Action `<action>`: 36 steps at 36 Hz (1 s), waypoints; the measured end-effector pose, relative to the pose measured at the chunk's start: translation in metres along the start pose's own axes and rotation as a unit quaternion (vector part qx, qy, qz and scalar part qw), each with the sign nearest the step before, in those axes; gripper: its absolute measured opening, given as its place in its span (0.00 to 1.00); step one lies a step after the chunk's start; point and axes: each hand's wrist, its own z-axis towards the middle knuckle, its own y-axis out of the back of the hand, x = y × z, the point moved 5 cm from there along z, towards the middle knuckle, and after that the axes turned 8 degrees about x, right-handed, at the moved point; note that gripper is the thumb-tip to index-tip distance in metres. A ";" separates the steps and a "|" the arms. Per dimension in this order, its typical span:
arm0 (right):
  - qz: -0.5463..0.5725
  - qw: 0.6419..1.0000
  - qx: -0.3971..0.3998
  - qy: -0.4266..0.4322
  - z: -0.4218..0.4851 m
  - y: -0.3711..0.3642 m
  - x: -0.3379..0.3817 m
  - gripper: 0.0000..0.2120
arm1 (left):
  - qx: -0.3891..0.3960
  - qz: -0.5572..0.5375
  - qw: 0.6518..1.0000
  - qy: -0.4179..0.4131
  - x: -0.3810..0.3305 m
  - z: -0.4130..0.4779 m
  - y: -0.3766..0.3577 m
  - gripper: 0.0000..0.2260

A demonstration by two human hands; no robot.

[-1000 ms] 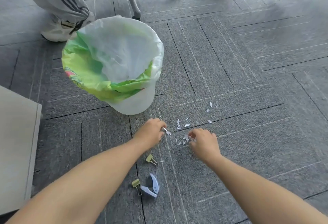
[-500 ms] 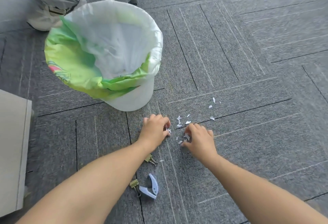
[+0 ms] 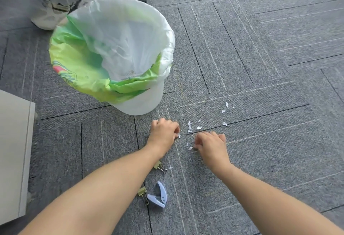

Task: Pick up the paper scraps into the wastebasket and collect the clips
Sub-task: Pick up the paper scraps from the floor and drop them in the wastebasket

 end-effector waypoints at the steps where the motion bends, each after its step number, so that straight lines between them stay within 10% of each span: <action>1: -0.006 1.000 -0.002 0.001 -0.001 0.000 0.001 0.02 | 0.001 0.013 1.000 -0.001 -0.001 0.000 0.000 0.04; 19: -0.052 0.993 -0.084 0.063 -0.039 0.056 0.000 0.03 | 0.065 0.078 0.995 0.016 -0.024 -0.037 0.015 0.11; 30: 0.016 0.896 -0.376 0.235 -0.048 0.229 0.095 0.05 | -0.281 0.020 0.950 -0.135 -0.076 -0.134 0.207 0.09; 36: 0.038 0.843 -0.441 0.307 -0.036 0.295 0.181 0.06 | -0.439 0.130 0.888 -0.035 -0.038 -0.135 0.307 0.10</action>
